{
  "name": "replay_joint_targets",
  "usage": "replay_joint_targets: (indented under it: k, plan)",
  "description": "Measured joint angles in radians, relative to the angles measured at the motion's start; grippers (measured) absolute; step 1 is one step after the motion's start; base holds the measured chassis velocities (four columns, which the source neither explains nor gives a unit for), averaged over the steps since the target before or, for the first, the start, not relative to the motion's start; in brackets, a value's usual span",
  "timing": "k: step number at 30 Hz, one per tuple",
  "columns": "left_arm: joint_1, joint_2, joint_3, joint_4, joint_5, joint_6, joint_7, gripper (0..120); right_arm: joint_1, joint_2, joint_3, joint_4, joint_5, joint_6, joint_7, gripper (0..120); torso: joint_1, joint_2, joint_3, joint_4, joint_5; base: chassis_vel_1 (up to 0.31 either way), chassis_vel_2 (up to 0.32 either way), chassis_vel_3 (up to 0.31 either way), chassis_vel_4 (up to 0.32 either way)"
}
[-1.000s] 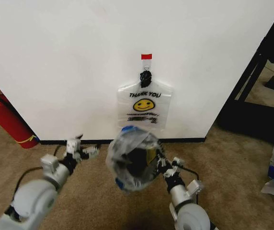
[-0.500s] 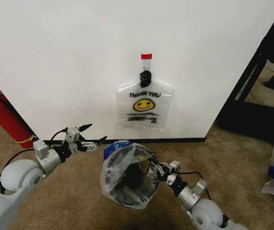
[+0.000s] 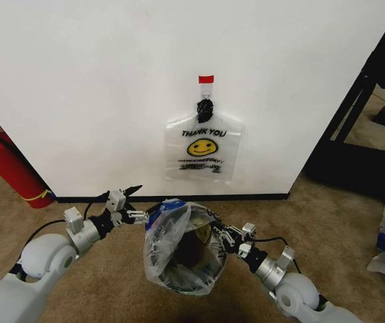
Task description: Pick up the garbage bag from the wall and place it over the trash bin.
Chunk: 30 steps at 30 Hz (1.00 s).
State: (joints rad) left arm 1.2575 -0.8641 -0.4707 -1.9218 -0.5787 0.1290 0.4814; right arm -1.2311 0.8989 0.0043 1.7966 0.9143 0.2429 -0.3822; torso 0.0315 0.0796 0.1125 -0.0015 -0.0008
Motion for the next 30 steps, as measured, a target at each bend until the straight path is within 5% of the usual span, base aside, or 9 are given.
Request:
replay_joint_targets:
  k: [17,30]
  plan:
    - [-0.025,-0.005,0.006,0.111,0.093,-0.011,-0.01,100,0.023,-0.011,0.005,-0.002,0.029,0.011,-0.16,0,0.0,0.0,0.0,0.0,-0.0001,0.0,0.0,0.0,0.0]
    - [-0.026,-0.011,-0.021,0.088,-0.011,-0.021,-0.025,100,0.029,0.019,-0.001,-0.03,0.043,0.02,-0.151,0,0.0,0.0,0.0,0.0,0.0,0.0,0.0,0.0,0.0]
